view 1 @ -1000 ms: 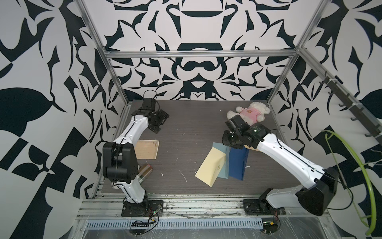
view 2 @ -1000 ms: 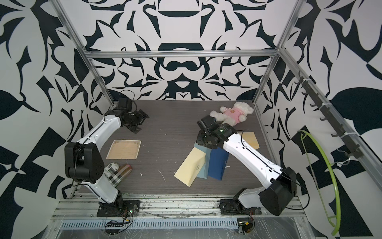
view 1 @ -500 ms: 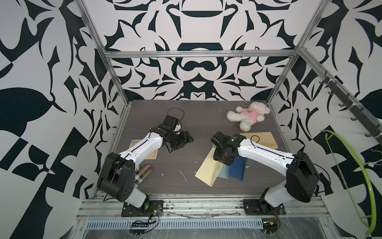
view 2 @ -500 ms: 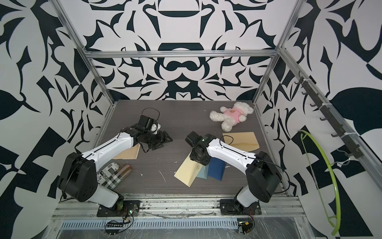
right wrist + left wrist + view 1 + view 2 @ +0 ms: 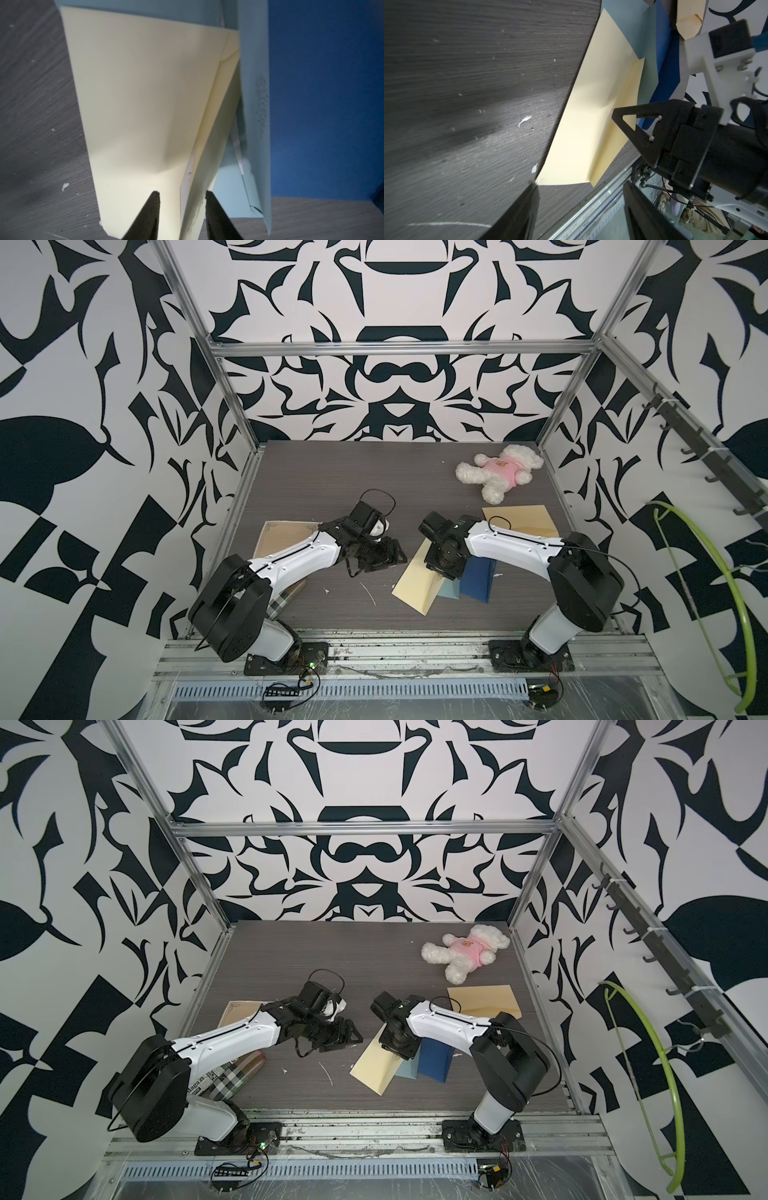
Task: Take the letter paper out of the envelope
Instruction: Pick up the envelope from the envelope.
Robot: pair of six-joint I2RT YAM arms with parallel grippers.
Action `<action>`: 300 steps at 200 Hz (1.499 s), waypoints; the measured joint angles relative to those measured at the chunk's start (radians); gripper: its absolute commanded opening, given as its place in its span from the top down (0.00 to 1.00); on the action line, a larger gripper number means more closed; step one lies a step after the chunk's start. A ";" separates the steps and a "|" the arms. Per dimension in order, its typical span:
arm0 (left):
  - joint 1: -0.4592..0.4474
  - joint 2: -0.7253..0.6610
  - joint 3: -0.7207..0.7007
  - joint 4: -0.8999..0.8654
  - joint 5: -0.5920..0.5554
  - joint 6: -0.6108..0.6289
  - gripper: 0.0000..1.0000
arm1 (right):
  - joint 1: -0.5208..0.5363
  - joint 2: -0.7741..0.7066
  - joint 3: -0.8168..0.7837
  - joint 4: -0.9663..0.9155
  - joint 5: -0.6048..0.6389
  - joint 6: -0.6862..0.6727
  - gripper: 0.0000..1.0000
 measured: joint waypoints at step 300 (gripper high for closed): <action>0.298 -0.013 0.311 -0.018 0.180 0.081 0.17 | -0.212 -0.177 0.499 -0.117 -0.216 -0.628 1.00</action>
